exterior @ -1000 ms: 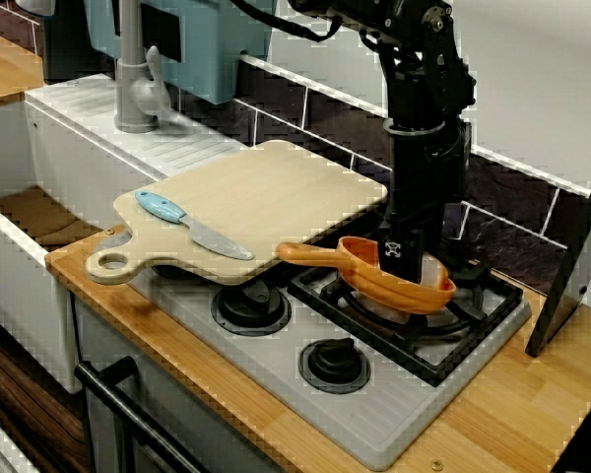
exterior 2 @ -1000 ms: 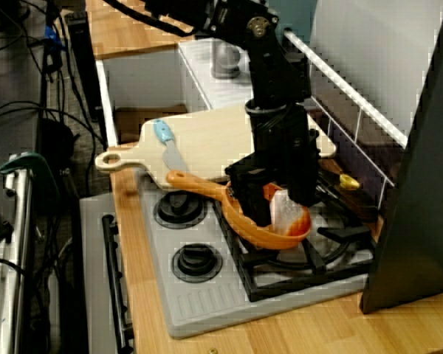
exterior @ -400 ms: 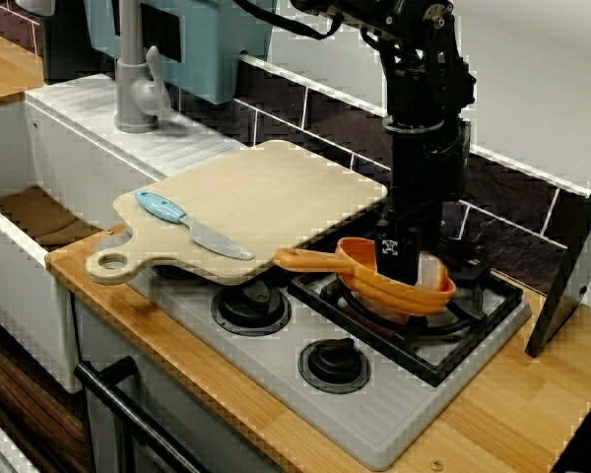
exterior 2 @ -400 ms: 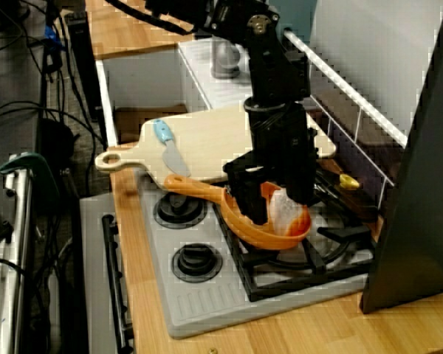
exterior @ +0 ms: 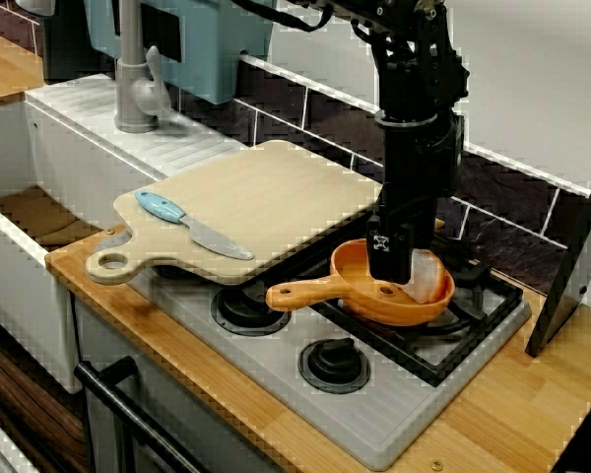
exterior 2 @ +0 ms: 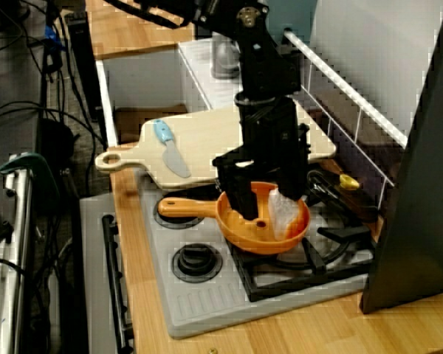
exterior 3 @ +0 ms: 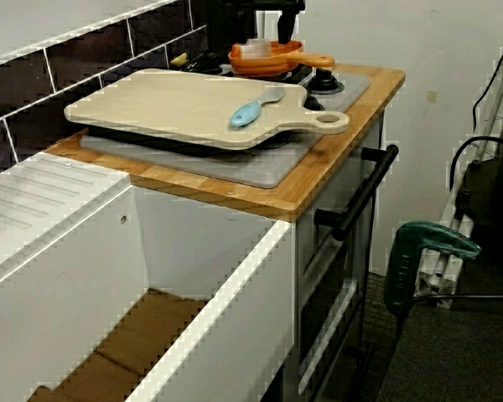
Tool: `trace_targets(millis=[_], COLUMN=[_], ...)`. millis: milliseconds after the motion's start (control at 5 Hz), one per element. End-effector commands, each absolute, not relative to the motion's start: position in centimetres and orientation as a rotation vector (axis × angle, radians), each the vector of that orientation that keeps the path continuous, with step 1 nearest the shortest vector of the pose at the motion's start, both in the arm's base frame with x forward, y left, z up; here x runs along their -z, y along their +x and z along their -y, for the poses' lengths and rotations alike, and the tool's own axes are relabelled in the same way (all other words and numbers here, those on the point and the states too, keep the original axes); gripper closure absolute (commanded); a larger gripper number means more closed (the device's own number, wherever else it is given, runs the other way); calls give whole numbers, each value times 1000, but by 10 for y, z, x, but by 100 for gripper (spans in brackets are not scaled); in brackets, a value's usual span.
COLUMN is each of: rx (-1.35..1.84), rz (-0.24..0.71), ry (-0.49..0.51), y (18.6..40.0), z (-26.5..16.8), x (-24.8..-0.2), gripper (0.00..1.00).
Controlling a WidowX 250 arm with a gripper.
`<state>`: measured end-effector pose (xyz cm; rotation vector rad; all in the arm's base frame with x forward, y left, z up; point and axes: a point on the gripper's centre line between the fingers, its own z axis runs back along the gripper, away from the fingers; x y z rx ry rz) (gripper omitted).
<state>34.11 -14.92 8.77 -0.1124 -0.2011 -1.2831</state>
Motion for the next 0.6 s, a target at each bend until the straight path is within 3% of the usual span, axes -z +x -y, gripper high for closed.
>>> trace_targets(millis=[0, 400], rx=[1306, 1349], rz=[298, 316], ry=[-79, -81], y=[337, 342], z=[154, 156], x=[-123, -120], gripper=[0, 0])
